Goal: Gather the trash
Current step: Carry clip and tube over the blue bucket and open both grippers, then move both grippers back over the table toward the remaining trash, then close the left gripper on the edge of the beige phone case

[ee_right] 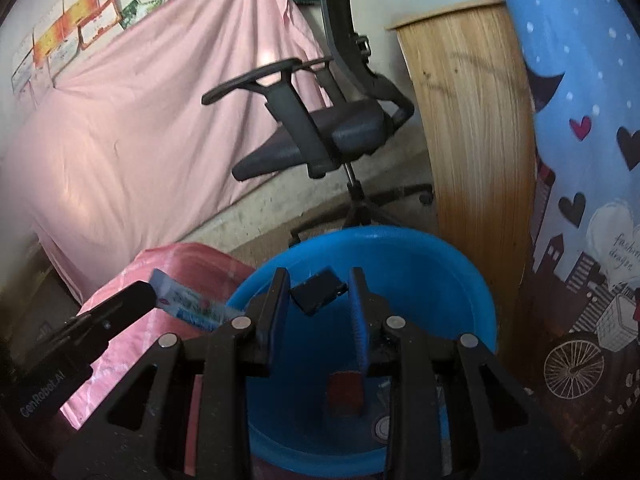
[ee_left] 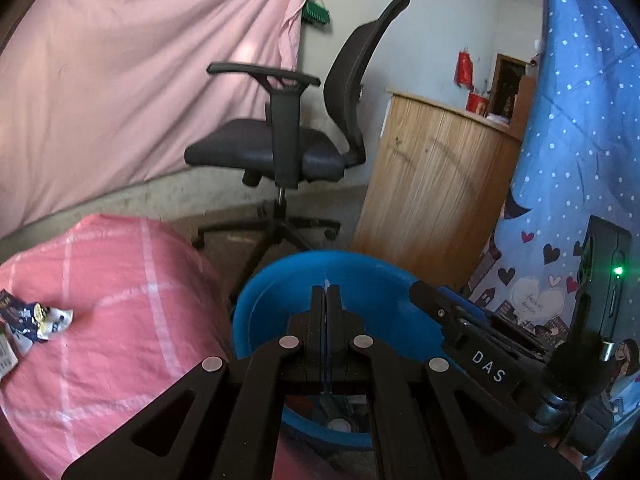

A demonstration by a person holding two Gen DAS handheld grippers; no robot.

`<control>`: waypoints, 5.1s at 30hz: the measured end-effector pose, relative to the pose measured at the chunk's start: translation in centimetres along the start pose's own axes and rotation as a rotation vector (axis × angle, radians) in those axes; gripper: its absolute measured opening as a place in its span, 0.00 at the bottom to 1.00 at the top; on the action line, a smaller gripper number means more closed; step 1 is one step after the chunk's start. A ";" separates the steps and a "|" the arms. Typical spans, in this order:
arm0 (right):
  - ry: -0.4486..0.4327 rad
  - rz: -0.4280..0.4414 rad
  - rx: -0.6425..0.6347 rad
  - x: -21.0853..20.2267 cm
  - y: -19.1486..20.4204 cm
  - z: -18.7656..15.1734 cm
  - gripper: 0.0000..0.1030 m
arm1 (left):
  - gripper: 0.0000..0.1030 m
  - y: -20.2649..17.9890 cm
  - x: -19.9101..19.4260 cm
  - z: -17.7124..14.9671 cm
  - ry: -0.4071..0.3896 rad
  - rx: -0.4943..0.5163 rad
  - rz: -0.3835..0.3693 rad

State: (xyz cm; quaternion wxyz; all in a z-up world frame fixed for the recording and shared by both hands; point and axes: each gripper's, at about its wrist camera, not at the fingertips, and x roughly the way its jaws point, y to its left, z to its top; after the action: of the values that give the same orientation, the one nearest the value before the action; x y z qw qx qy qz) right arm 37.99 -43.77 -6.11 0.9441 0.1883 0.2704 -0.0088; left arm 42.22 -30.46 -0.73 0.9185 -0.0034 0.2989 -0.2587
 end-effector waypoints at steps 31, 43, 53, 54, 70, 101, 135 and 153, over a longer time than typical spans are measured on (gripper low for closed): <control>-0.223 0.105 -0.138 -3.1 6.9 1.2 0.97 | 0.56 7.6 -10.0 0.0 -0.207 -0.122 0.224; -0.339 0.211 -0.252 -5.3 13.2 0.2 1.00 | 0.98 14.2 -19.0 -2.8 -0.389 -0.231 0.474; -0.373 0.341 -0.310 -5.7 18.6 -1.7 1.00 | 0.98 18.0 -23.3 -7.3 -0.453 -0.285 0.624; -0.377 0.350 -0.320 -5.8 19.1 -2.0 1.00 | 0.98 18.3 -23.7 -7.8 -0.462 -0.286 0.641; -0.336 0.418 -0.534 -4.1 26.2 -6.6 1.00 | 0.98 22.4 -24.5 -12.7 -0.439 -0.269 0.770; 0.301 0.544 -0.690 7.2 32.4 -10.7 0.82 | 0.57 26.8 -16.5 -12.1 -0.006 -0.131 0.593; 0.408 0.575 -0.643 9.2 33.0 -11.0 0.41 | 0.32 28.5 -11.4 -11.3 0.202 -0.026 0.593; 0.428 0.583 -0.641 9.7 33.2 -10.8 0.73 | 0.04 29.0 -13.7 -11.1 0.056 -0.092 0.697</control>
State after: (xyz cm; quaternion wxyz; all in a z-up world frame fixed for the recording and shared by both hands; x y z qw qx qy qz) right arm 44.68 -8.23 -7.89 0.8410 -0.0464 0.3836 0.3787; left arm 40.39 2.86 -6.96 0.9420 0.0643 0.3186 0.0840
